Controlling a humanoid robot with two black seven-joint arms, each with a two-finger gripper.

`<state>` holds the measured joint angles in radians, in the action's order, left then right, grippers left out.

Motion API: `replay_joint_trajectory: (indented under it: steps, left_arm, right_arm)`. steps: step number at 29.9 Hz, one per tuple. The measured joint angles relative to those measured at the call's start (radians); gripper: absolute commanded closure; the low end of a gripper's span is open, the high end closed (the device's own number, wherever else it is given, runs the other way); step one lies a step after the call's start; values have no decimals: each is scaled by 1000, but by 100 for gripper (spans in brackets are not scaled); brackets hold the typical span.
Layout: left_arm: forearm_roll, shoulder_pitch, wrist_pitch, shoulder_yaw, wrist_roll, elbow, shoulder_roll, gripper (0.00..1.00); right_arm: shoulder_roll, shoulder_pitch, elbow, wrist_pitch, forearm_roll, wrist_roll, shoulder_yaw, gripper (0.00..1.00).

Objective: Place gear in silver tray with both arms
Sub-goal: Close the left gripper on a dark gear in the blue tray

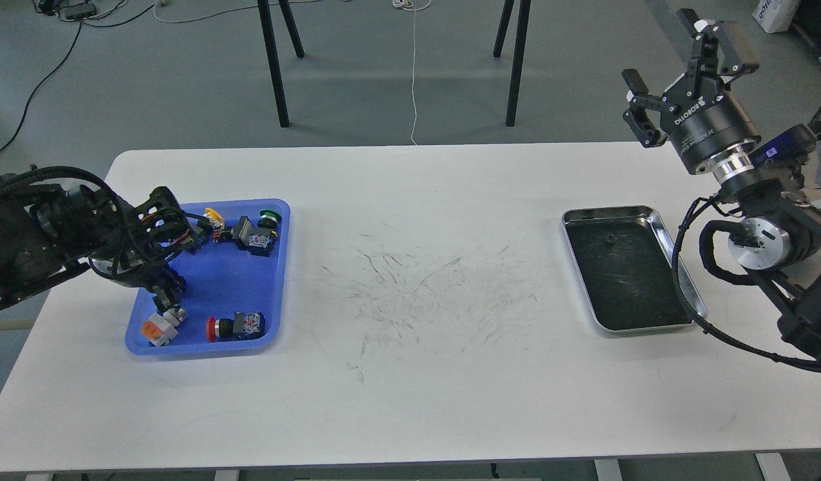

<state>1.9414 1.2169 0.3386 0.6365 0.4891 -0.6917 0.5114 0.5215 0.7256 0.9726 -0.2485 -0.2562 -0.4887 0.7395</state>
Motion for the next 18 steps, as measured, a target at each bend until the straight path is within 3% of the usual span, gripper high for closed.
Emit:
replay_joint_trajectory:
  steps: [18]
  left_arm:
    - [-14,54,-40,-18,0,-20,7,79]
  right_arm:
    - [0,-8,-2,0,0,0,3,2]
